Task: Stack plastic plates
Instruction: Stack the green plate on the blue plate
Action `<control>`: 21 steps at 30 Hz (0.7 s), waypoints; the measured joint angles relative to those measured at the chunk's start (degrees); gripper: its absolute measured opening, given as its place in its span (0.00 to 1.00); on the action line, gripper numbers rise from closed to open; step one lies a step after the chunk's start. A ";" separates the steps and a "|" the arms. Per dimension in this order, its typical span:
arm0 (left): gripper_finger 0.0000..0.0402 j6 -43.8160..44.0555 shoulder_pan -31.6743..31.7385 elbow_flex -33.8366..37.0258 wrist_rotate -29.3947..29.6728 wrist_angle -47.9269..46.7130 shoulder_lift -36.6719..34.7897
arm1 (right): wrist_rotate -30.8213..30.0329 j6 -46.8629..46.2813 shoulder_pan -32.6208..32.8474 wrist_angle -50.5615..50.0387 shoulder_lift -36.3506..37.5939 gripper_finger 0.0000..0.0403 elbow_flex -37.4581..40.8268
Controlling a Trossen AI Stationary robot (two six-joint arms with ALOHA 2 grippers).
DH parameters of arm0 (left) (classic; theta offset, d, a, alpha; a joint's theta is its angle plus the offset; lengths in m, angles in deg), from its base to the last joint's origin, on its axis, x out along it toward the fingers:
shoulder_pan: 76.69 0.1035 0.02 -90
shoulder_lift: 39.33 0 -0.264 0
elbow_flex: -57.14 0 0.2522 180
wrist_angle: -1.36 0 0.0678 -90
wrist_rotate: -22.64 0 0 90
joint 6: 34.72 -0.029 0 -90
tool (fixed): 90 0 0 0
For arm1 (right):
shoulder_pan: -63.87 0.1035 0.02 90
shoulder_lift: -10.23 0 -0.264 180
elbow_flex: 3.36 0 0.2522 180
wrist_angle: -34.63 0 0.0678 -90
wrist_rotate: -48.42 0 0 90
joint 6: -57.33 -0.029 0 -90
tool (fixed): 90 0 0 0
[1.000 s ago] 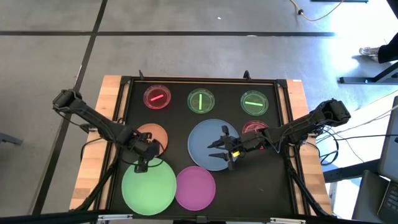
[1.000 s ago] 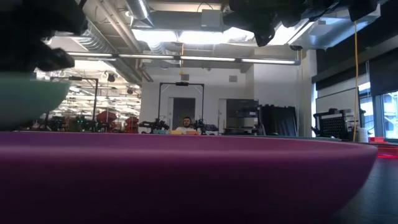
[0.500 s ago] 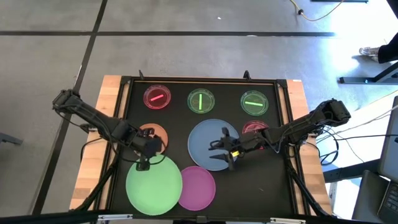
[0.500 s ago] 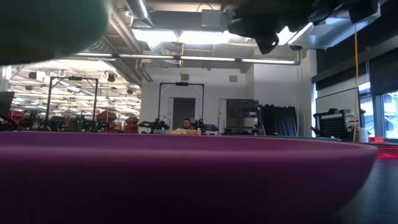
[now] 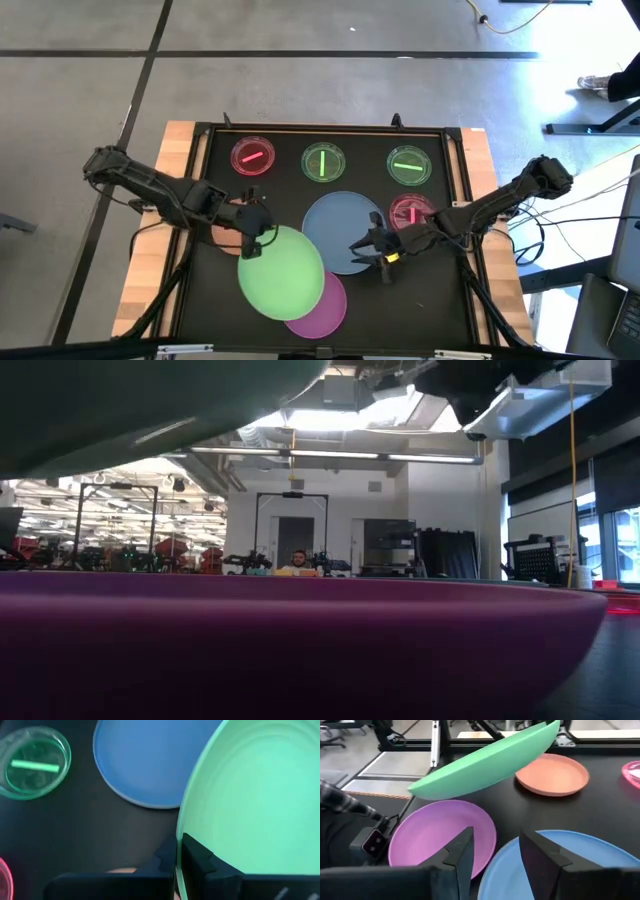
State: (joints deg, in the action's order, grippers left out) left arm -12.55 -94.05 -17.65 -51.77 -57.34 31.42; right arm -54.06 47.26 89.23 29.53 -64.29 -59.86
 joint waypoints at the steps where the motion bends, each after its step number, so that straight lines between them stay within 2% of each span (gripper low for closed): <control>1: 0.02 -0.49 0.51 0.00 0.20 1.29 0.28 | -0.67 0.03 0.36 -0.12 0.22 0.36 0.00; 6: 0.02 -3.73 3.05 -0.02 2.39 7.31 2.68 | -2.07 0.44 1.40 0.45 0.46 0.36 0.00; 21: 0.02 -9.76 12.66 -0.02 1.45 22.87 12.46 | -5.15 1.43 1.29 2.19 0.44 0.36 0.00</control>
State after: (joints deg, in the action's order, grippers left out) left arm -22.31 -81.38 -17.67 -50.32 -34.47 43.88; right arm -59.21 48.69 90.52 31.71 -63.85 -59.86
